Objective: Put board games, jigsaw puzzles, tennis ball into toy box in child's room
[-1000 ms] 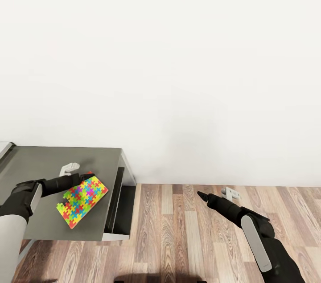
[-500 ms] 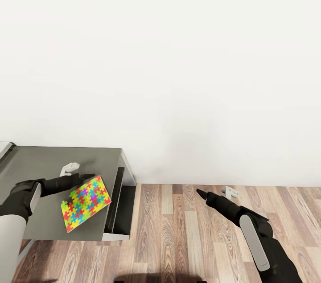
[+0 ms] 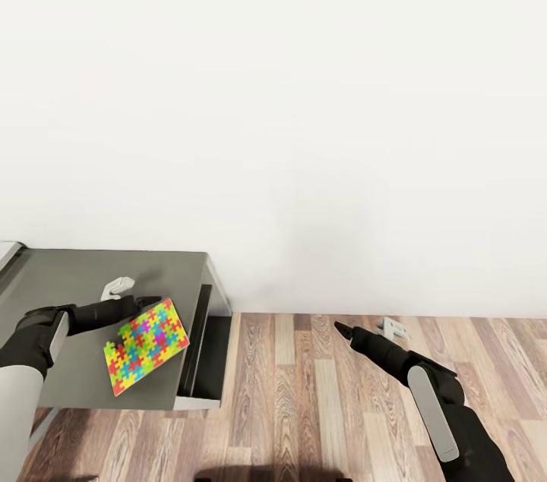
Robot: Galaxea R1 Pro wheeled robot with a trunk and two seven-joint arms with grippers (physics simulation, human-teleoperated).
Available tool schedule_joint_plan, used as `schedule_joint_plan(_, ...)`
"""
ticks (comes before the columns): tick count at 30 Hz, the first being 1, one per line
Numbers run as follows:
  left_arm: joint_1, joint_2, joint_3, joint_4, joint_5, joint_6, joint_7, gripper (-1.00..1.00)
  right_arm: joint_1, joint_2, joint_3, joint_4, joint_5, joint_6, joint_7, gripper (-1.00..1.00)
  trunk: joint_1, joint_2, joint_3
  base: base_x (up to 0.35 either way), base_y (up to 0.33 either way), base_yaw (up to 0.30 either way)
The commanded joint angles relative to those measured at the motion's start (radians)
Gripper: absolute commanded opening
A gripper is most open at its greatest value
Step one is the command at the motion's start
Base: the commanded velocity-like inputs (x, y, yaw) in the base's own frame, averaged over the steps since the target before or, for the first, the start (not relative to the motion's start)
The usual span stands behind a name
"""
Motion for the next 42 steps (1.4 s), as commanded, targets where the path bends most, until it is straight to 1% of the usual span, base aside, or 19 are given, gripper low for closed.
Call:
schedule_joint_plan(1, -0.001, -0.001, 0.006, -0.001, -0.010, 0.007, -0.009, 1.00, -0.001, 0.000, -0.002, -0.001, 0.001, 0.006, 0.005, 1.00, 0.000, -0.002, -0.002, -0.047, -0.036, 0.000)
schedule_joint_plan(19, -0.001, -0.001, 0.006, -0.001, -0.010, 0.007, -0.009, 1.00, -0.001, 0.001, -0.002, 0.000, 0.001, 0.006, 0.005, 1.00, 0.000, -0.002, -0.002, -0.019, -0.020, 0.000)
schedule_joint_plan(25, -0.001, -0.001, 0.006, -0.001, -0.010, 0.008, -0.009, 1.00, -0.001, 0.000, -0.002, 0.001, 0.001, 0.005, 0.005, 1.00, 0.000, -0.002, -0.002, -0.073, -0.127, 0.000)
schedule_joint_plan(38, -0.001, -0.001, 0.005, -0.001, -0.010, 0.007, -0.010, 1.00, -0.001, 0.000, -0.003, 0.001, 0.000, -0.006, 0.005, 1.00, 0.000, -0.002, -0.002, -0.007, -0.014, 0.000)
schedule_joint_plan(42, -0.001, -0.001, 0.002, -0.001, -0.010, 0.007, -0.010, 1.00, -0.001, 0.000, -0.003, 0.001, 0.000, -0.009, 0.006, 1.00, 0.000, -0.002, -0.002, -0.102, -0.127, 0.000)
